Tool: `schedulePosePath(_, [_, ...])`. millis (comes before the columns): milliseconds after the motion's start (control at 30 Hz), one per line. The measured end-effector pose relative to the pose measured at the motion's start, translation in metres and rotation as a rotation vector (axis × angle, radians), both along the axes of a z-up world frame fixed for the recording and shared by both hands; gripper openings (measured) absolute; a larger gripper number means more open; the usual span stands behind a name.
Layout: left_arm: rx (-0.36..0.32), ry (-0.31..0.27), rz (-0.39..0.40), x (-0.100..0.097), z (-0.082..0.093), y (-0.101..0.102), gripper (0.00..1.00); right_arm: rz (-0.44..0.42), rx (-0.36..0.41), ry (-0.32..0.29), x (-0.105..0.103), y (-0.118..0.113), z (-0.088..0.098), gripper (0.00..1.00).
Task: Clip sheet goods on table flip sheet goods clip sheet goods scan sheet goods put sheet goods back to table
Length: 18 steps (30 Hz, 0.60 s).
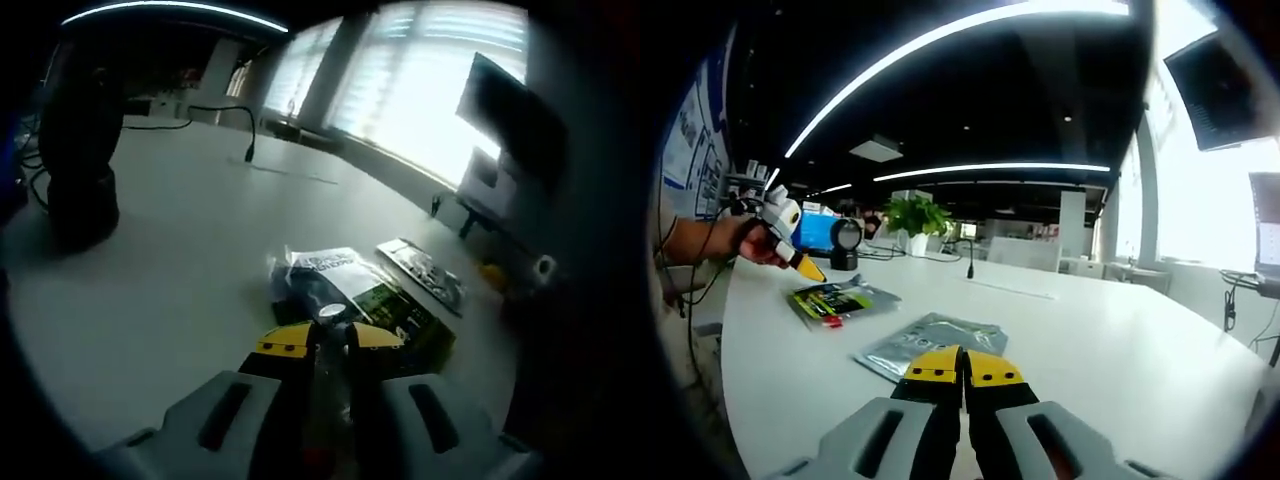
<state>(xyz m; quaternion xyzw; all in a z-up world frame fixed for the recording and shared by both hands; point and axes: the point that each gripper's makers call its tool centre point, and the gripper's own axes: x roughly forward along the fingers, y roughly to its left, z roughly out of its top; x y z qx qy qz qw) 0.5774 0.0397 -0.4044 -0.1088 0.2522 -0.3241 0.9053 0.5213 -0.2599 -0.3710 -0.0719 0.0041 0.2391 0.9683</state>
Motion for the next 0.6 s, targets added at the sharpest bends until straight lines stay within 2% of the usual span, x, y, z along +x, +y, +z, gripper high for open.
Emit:
schedulePosePath(233, [-0.08,0.121,-0.012,-0.001,-0.002,-0.002,0.06,-0.002,-0.003,-0.003,-0.002,0.002,0.001,0.0])
schedulePosePath(333, [-0.067,0.149,-0.021,0.001,-0.004,-0.002,0.06,-0.003,-0.003,-0.004,-0.003,0.003,0.001,0.0])
schedulePosePath(367, [-0.064,0.174,-0.019,0.001,-0.007,-0.001,0.06,-0.003,-0.003,-0.004,-0.003,0.003,0.001,0.0])
schedulePosePath(467, [-0.082,0.219,-0.02,0.002,-0.01,-0.002,0.06,-0.001,-0.002,-0.006,-0.003,0.003,0.001,0.0])
schedulePosePath(600, [-0.149,0.293,-0.007,0.004,-0.013,-0.003,0.05,0.0,-0.004,-0.007,-0.003,0.003,0.001,0.0])
